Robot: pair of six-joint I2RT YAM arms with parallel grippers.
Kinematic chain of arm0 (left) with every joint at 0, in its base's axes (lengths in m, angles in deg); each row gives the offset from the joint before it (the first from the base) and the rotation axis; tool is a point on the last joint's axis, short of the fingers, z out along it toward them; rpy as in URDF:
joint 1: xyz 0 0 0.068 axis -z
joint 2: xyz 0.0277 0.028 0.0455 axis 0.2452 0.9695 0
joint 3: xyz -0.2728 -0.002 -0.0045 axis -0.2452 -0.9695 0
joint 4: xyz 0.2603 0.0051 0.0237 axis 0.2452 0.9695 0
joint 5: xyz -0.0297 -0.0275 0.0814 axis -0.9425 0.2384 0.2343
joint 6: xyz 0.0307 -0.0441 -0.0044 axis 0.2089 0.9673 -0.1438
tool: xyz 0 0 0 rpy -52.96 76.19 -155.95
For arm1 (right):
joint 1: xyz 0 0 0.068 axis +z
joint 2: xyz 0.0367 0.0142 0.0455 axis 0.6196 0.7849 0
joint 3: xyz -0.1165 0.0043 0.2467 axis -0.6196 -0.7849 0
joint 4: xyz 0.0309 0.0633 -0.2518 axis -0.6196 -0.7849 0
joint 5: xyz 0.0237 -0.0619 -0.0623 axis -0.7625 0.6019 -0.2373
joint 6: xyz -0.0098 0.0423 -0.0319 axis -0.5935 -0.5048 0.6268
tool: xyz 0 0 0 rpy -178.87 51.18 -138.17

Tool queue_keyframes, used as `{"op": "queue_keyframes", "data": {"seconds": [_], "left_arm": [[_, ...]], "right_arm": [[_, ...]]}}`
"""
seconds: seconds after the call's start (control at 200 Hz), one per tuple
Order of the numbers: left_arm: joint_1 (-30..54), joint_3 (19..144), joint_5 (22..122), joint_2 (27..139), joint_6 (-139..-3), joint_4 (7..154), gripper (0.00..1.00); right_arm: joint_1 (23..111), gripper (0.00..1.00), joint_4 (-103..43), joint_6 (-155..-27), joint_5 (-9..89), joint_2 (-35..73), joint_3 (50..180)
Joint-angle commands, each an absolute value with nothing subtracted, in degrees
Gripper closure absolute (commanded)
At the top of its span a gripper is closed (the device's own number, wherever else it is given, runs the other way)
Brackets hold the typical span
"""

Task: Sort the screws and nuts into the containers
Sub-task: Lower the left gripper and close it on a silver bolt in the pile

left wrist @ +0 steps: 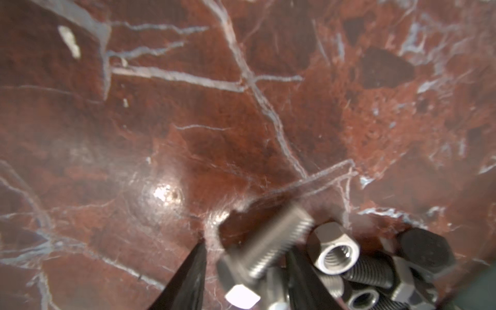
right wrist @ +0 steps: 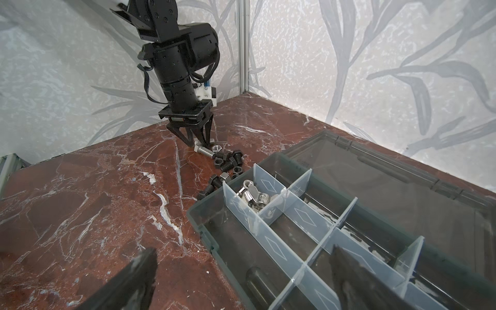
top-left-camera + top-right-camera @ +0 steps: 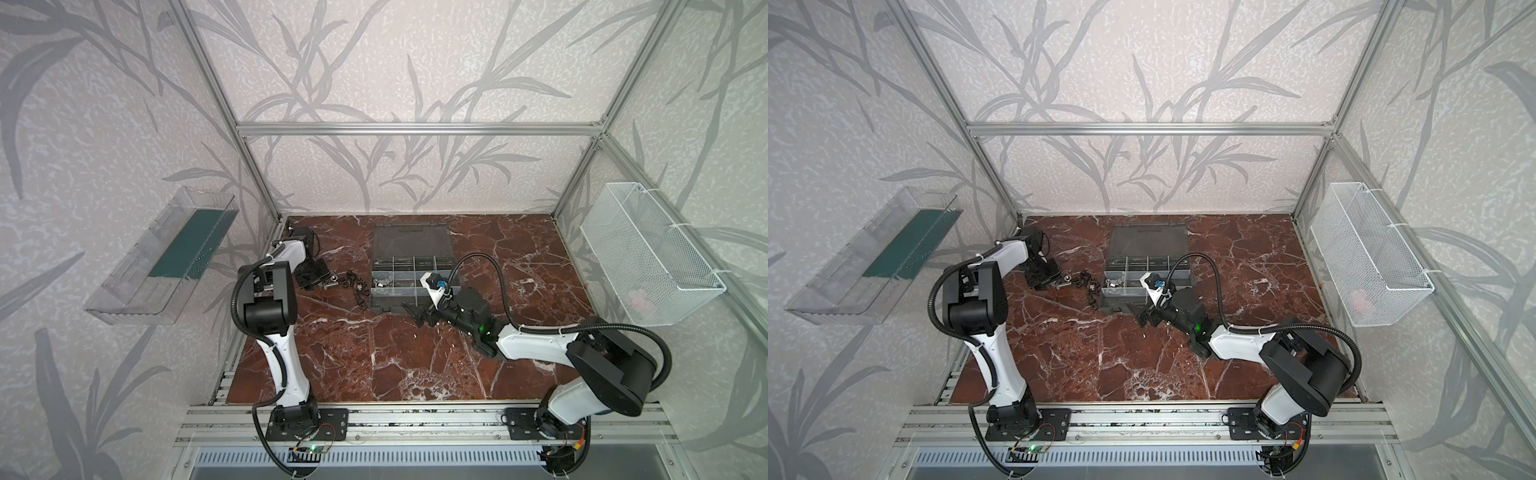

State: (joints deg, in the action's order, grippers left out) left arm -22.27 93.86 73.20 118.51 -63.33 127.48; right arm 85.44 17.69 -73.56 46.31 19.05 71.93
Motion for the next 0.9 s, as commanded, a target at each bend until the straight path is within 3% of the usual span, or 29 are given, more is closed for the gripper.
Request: {"op": "queue_keyframes", "data": {"seconds": [0.0, 0.285, 0.64, 0.895], "left_arm": [[-22.5, 93.4, 72.9, 119.5, -63.0, 127.5, 0.54], [-22.8, 94.0, 74.1, 118.7, -63.2, 128.8, 0.62], [-22.8, 94.4, 75.6, 117.8, -63.6, 129.6, 0.86], [-22.4, 93.7, 75.3, 115.5, -63.7, 129.3, 0.93]], "right_arm": [[85.8, 0.01, 19.7, -73.6, 46.3, 19.7, 71.8], [85.8, 0.01, 20.4, -74.8, 45.1, 20.3, 72.1], [85.8, 0.01, 20.0, -74.4, 45.7, 19.0, 71.7], [85.8, 0.01, 20.3, -75.1, 44.8, 19.8, 72.1]]}}
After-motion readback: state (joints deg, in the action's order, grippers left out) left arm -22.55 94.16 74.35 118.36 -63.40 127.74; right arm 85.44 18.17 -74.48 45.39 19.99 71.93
